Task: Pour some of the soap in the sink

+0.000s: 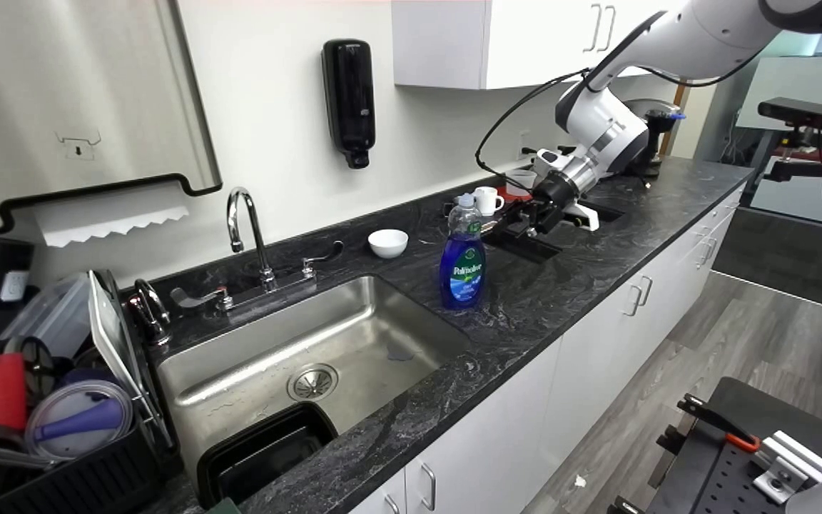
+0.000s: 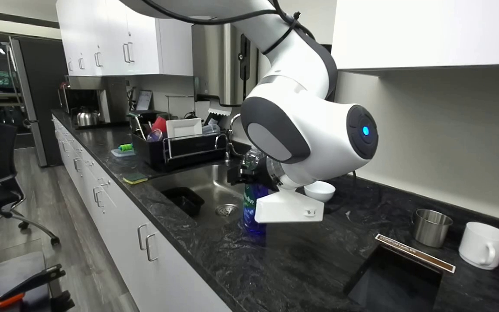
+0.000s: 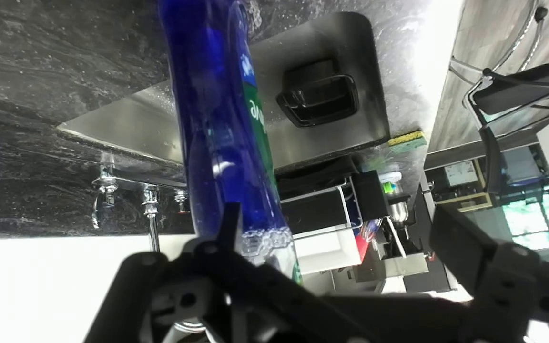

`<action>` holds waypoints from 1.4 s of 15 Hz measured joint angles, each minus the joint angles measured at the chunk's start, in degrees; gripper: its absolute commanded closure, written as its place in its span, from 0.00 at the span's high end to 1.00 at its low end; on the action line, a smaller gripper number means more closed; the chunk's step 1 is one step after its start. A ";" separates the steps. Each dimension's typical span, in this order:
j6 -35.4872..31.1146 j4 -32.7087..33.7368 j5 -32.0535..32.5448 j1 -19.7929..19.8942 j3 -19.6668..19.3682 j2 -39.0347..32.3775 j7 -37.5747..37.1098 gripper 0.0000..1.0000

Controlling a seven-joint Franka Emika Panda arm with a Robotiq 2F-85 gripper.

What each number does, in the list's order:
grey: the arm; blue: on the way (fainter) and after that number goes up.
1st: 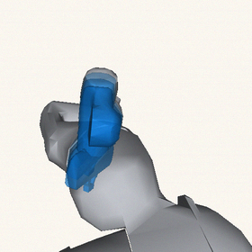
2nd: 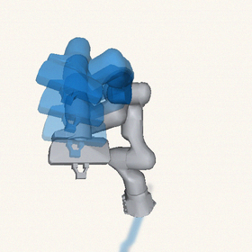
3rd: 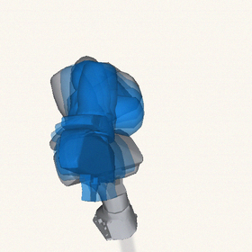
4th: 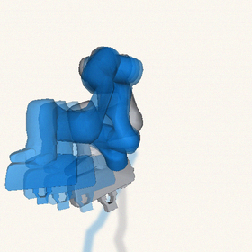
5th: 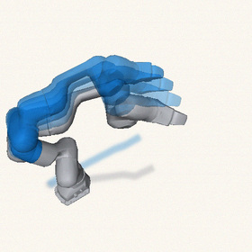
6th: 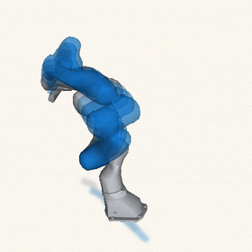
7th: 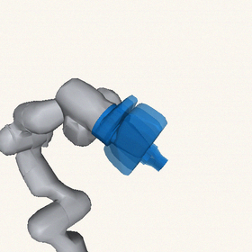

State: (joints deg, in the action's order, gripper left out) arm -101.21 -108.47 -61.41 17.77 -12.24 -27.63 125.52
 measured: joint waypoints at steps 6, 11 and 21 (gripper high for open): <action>0.05 0.00 0.00 0.02 0.00 0.00 0.01 1.00; 0.07 0.00 0.00 0.03 0.00 0.00 0.01 1.00; -0.80 -0.58 0.00 3.03 -0.56 -1.76 8.69 1.00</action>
State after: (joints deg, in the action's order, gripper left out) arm -102.00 -109.05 -61.40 20.79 -12.80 -29.39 134.21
